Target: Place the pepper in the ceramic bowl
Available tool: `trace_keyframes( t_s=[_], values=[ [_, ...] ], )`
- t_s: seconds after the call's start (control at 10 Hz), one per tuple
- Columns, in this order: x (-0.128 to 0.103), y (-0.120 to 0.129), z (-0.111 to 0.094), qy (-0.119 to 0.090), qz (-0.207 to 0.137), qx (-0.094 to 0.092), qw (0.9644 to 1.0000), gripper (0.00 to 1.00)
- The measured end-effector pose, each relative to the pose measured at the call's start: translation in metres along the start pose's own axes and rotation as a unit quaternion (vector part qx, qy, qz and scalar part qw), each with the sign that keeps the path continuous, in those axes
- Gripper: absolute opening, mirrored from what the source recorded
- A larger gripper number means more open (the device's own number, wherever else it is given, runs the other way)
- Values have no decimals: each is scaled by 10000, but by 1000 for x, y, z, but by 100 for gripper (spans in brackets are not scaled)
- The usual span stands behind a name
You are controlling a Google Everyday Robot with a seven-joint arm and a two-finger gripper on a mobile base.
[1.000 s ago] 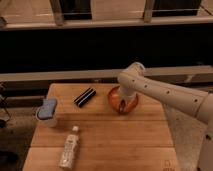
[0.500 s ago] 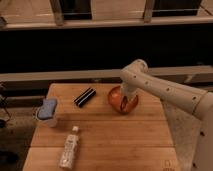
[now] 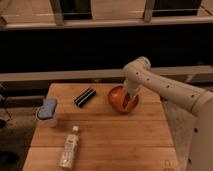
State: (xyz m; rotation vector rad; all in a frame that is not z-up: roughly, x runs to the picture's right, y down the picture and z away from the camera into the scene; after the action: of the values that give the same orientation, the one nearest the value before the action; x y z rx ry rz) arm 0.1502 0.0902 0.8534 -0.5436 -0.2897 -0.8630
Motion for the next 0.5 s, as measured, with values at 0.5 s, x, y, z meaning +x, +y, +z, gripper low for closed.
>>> trace_keyframes(
  t_s=[0.5],
  values=[
    [16,-1,0,-46,29,56,10000,80]
  ],
)
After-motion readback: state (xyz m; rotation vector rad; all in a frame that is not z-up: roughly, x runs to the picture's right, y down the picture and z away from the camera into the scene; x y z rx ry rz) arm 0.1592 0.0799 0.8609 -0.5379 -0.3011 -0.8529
